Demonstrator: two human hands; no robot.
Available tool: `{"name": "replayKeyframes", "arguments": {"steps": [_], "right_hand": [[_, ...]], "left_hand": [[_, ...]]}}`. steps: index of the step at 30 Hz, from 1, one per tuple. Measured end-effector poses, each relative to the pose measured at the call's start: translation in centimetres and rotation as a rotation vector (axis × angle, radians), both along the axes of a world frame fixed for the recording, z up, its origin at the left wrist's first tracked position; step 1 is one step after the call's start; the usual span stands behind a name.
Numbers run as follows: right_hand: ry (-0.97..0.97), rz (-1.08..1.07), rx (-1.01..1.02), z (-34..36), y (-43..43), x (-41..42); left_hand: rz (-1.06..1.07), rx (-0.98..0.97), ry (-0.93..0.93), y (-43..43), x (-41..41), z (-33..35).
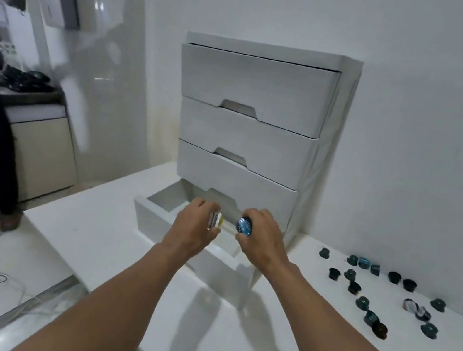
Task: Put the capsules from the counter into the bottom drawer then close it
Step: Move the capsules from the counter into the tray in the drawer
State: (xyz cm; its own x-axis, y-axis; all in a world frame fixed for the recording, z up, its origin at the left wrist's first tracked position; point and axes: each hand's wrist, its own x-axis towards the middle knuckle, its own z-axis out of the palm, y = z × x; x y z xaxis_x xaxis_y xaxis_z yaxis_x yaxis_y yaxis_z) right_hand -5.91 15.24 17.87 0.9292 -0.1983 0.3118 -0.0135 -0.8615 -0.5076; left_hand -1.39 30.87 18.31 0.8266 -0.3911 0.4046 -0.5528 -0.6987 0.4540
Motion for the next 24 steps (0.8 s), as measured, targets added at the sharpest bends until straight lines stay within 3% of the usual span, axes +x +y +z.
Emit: {"name": "replayKeyframes", "arguments": {"steps": [11, 24], "right_hand": [[0.032, -0.080, 0.013, -1.9, 9.5, 9.0], [0.142, -0.147, 0.065, -6.6, 6.5, 23.9]], "left_hand": [[-0.105, 0.051, 0.068, 9.7, 10.1, -1.2], [-0.195, 0.222, 0.169, 7.2, 25.0, -4.6]]}}
